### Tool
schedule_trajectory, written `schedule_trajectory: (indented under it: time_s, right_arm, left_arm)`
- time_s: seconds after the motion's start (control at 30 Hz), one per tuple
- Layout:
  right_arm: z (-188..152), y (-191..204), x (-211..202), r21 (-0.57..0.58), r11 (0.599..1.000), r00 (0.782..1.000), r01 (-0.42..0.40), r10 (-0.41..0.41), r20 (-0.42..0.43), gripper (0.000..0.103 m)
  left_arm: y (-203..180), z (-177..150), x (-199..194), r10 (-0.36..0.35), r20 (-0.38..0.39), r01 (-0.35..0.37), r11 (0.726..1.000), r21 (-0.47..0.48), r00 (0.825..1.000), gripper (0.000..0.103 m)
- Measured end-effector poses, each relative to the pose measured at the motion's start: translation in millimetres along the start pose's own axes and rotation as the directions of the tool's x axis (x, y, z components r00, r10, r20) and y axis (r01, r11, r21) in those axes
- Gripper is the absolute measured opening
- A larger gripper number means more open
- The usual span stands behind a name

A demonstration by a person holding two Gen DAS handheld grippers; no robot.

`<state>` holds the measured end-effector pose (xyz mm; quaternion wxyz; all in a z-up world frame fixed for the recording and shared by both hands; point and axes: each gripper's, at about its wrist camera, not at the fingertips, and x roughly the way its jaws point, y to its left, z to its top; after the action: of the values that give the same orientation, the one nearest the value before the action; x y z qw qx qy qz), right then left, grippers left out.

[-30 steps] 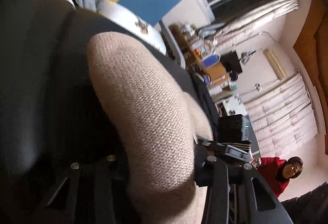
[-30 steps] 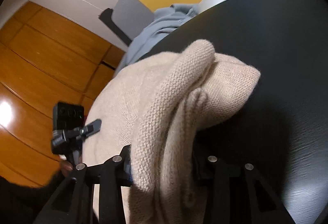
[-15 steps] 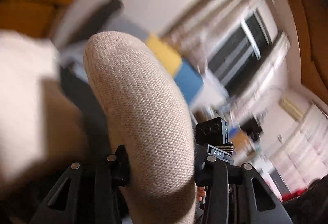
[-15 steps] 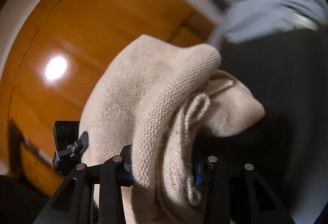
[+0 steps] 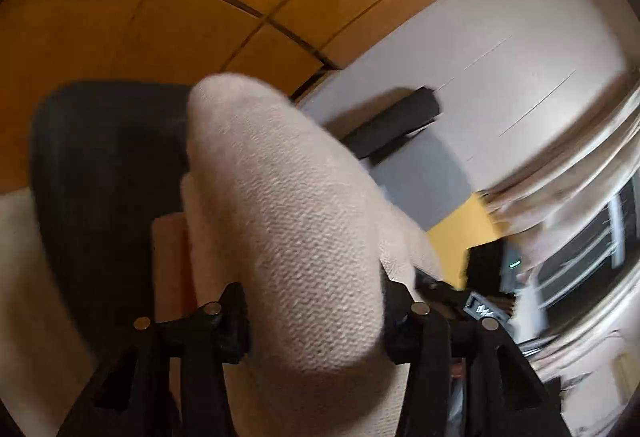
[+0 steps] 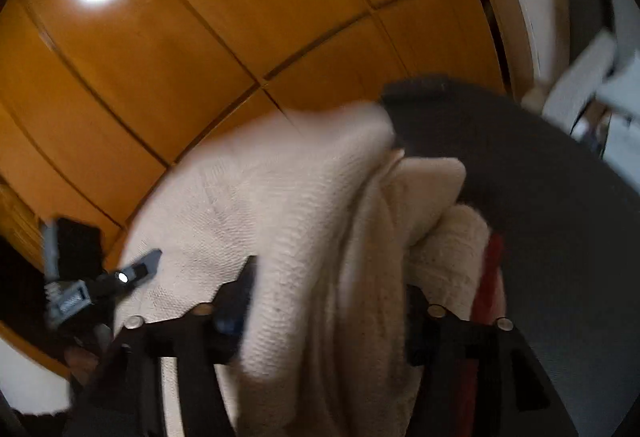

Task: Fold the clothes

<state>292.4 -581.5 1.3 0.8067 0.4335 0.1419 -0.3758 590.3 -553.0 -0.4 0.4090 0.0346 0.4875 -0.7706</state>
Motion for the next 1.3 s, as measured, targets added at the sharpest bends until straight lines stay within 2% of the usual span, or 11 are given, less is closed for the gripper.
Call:
schedule_trajectory:
  time_s: [0.17, 0.23, 0.37, 0.4, 0.5, 0.6, 0.73, 0.8, 0.9, 1.03, 1.3]
  right_arm:
    - [-12, 12, -22, -0.023, 0.999, 0.999, 0.04, -0.04, 0.021, 0.064]
    - [-23, 22, -41, -0.055, 0.997, 0.997, 0.062, -0.059, 0.043, 0.049]
    - [-43, 17, -56, -0.101, 0.984, 0.989, 0.149, -0.147, 0.026, 0.048]
    - [-52, 9, -59, -0.088, 0.982, 0.986, 0.168, -0.168, 0.015, 0.051]
    - [-54, -11, -61, -0.023, 0.981, 0.98, 0.195, -0.194, 0.052, 0.088]
    - [-53, -4, -82, -0.022, 0.977, 0.97, 0.213, -0.209, 0.127, 0.088]
    - [-65, 59, -119, -0.245, 0.926, 0.937, 0.288, -0.221, 0.27, 0.084]
    - [-79, 90, -121, -0.38, 0.89, 0.953, 0.251, -0.159, 0.257, 0.083]
    - [-123, 123, -107, -0.491, 0.839, 0.967, 0.234, -0.152, 0.202, 0.083]
    - [-128, 89, -62, -0.411, 0.872, 0.963, 0.266, -0.255, 0.082, 0.083]
    - [-142, 68, -55, -0.318, 0.894, 0.949, 0.315, -0.3, 0.097, 0.083]
  left_arm:
    - [-31, 2, 10, 0.018, 0.002, -0.019, 0.991, 0.133, 1.0, 0.051]
    - [-34, 0, 11, -0.014, -0.009, 0.015, 0.992, 0.123, 1.0, 0.051]
    - [-47, -18, 15, -0.051, -0.039, 0.055, 0.991, 0.12, 0.998, 0.051]
    - [-50, -22, 16, -0.044, -0.042, 0.05, 0.99, 0.132, 0.998, 0.052]
    - [-55, -17, 13, -0.01, -0.043, 0.014, 0.994, 0.107, 0.999, 0.054]
    - [-67, -13, -18, 0.087, 0.03, -0.09, 0.988, 0.125, 0.996, 0.055]
    - [-91, -18, -63, 0.184, 0.199, -0.228, 0.946, 0.229, 0.963, 0.054]
    - [-112, -26, -73, 0.149, 0.262, -0.232, 0.919, 0.318, 0.953, 0.054]
    - [-133, -34, -46, 0.158, 0.204, -0.234, 0.872, 0.431, 0.966, 0.055]
    - [-119, -40, 4, 0.26, 0.111, -0.282, 0.855, 0.436, 0.959, 0.05]
    - [-111, -52, -3, 0.266, 0.229, -0.342, 0.838, 0.426, 0.937, 0.053]
